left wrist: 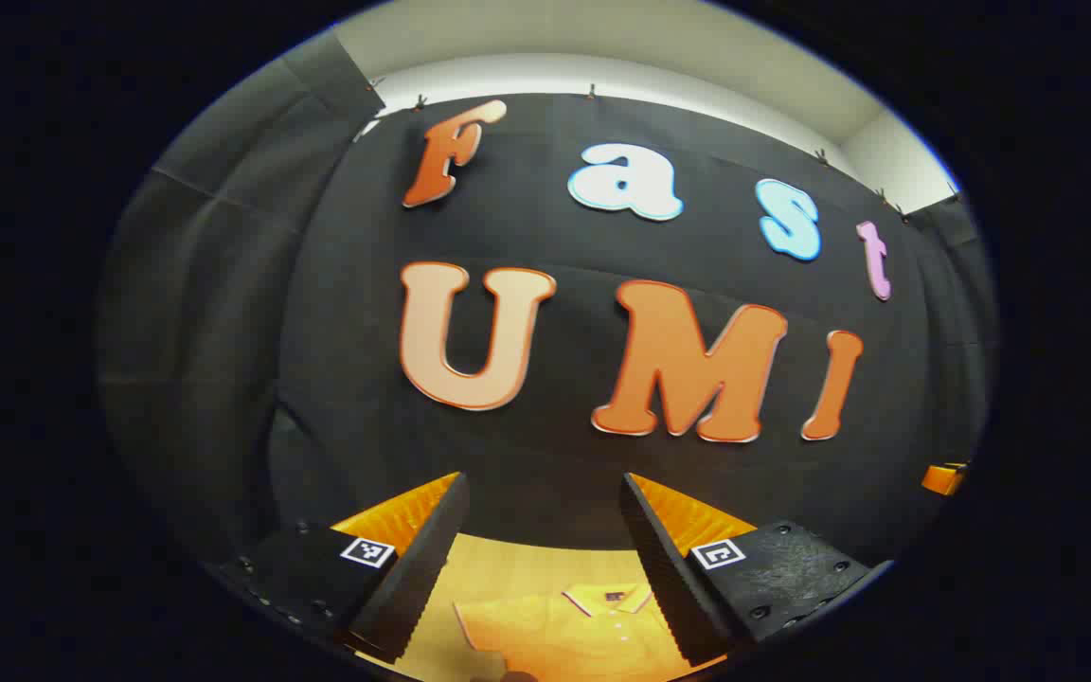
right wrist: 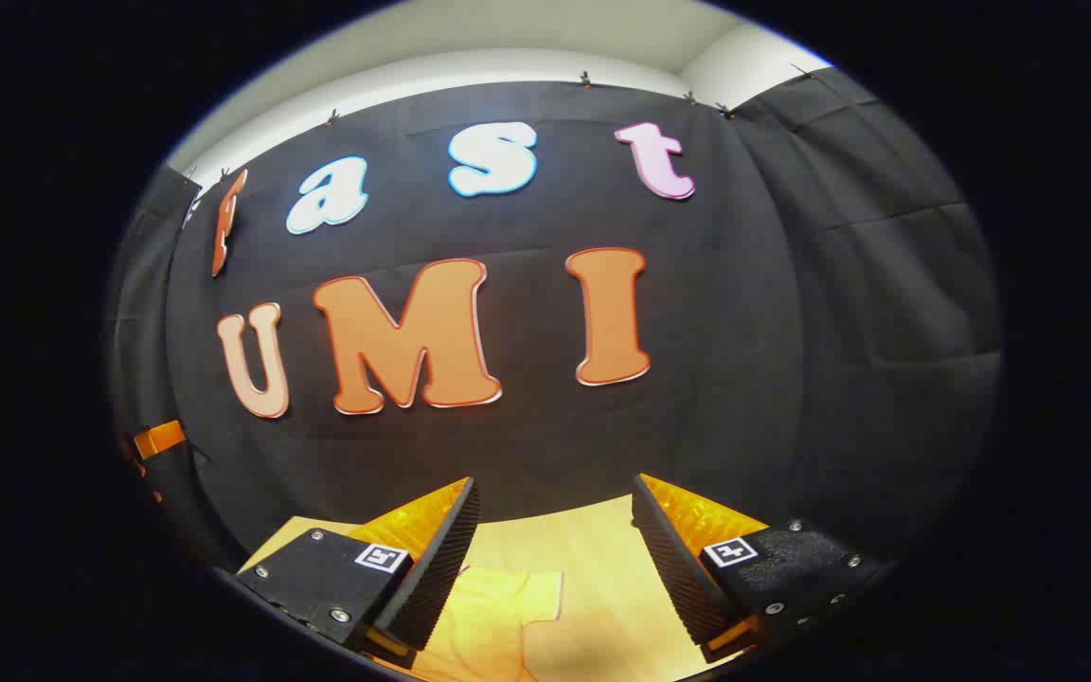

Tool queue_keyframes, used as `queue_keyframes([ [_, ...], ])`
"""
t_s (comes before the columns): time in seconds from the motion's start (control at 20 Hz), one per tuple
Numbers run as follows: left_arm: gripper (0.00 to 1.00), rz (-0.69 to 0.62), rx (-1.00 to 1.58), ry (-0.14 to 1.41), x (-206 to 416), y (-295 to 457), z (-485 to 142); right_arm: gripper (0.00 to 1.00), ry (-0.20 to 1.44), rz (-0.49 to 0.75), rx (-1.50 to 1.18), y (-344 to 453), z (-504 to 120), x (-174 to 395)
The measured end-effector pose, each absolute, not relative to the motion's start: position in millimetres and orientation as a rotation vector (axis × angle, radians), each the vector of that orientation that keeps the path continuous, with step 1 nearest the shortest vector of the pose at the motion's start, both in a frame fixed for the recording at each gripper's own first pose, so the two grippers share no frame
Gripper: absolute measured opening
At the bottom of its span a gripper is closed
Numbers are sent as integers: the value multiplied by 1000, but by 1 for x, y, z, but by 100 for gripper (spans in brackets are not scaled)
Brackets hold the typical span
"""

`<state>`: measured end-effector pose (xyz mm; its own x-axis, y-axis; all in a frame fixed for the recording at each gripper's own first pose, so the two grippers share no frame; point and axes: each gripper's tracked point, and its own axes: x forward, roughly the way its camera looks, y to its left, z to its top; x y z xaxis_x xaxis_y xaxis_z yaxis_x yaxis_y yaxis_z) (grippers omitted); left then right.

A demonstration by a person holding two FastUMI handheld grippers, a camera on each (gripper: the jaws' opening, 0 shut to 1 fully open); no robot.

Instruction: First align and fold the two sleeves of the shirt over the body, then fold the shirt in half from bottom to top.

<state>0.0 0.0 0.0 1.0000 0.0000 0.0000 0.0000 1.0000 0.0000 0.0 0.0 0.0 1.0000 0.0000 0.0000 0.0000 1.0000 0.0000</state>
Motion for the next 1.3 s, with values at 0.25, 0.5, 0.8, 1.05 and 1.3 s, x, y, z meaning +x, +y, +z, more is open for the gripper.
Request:
queue_keyframes([
  [0.25, 98, 78, 13, 81, -1, 17, -21, 98, 81, 138, 72, 9, -4, 36],
  [0.5, 98, 178, 24, 118, -3, 20, -29, 98, 113, 140, 37, -18, -16, 60],
  [0.8, 98, 179, 60, 121, 15, 19, -34, 97, 118, 69, 46, -32, -21, 69],
  [1.05, 98, 127, 101, 120, 41, 24, -40, 98, 177, -21, -13, -29, -37, 75],
  [1.3, 98, 109, 107, 128, 45, 30, -44, 98, 245, 4, -73, -12, -51, 87],
])
